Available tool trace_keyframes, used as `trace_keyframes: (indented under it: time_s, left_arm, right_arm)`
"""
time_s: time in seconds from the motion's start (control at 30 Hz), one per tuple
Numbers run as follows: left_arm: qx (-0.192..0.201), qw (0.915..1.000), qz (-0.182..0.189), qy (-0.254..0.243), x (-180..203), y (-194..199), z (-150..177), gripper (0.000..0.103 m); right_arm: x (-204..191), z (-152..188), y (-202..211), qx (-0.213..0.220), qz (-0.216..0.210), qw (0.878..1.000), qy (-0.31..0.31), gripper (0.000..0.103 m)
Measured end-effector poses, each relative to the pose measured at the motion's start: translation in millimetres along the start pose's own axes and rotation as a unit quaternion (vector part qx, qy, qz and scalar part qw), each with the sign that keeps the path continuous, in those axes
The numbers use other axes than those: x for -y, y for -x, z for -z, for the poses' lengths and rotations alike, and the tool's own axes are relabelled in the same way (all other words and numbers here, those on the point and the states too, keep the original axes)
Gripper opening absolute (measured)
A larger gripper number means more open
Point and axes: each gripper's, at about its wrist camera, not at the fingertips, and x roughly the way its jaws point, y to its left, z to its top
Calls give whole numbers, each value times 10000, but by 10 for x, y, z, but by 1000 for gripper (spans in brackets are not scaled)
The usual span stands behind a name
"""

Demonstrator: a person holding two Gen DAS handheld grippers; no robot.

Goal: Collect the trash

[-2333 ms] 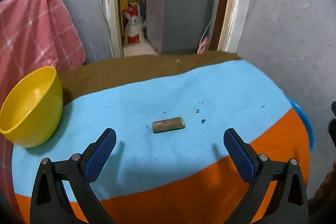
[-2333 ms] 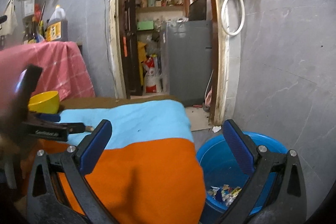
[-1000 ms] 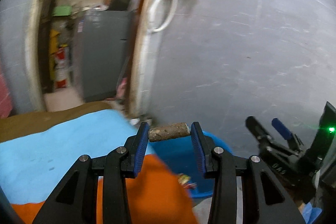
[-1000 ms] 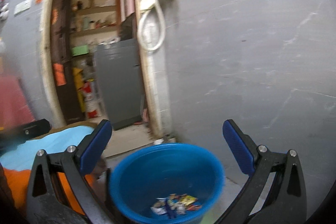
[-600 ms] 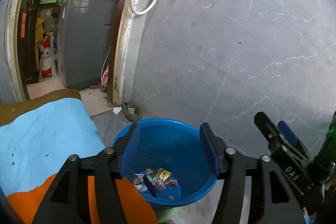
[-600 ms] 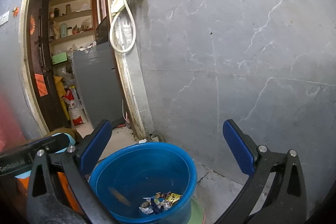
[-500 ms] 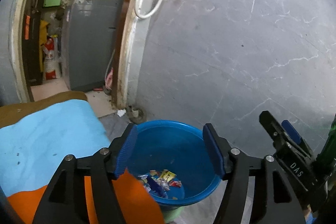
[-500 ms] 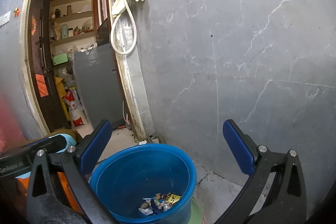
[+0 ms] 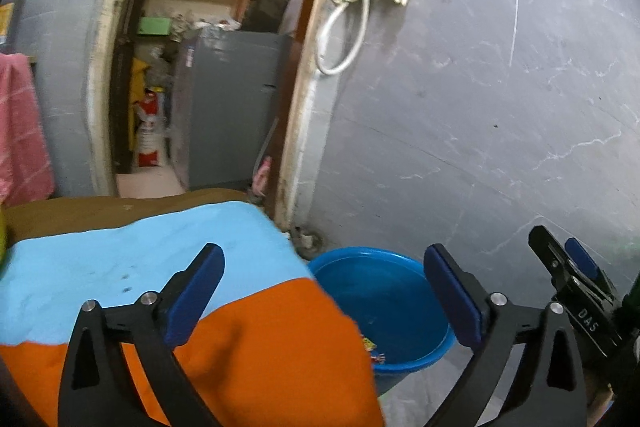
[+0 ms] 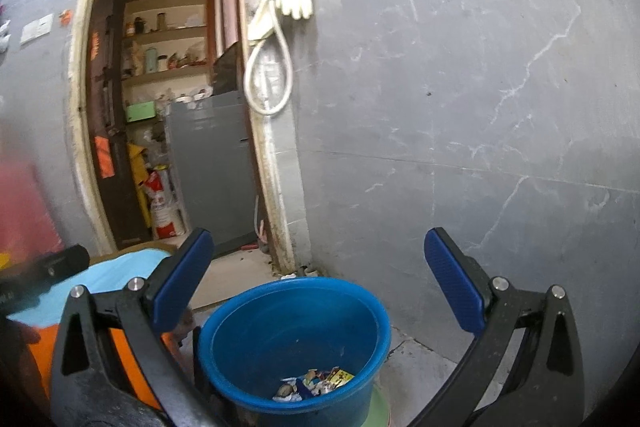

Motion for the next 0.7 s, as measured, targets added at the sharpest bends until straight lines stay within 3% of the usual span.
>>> trace_keyframes:
  time_s: [0.17,0.47,0.7]
  left_arm:
    - [339,9989,-253,184,-136,419,181,101]
    - [544,9964,-620,190,-184,831,316,101]
    - [654,9938,-898,75,-161,1077,436,101]
  right_arm:
    - [-136,49,291,223,-220,9992,252,103]
    - [-261,73,703,658,-417,9965,293,103]
    - [-383,134,935,748,-511,9952,367,103]
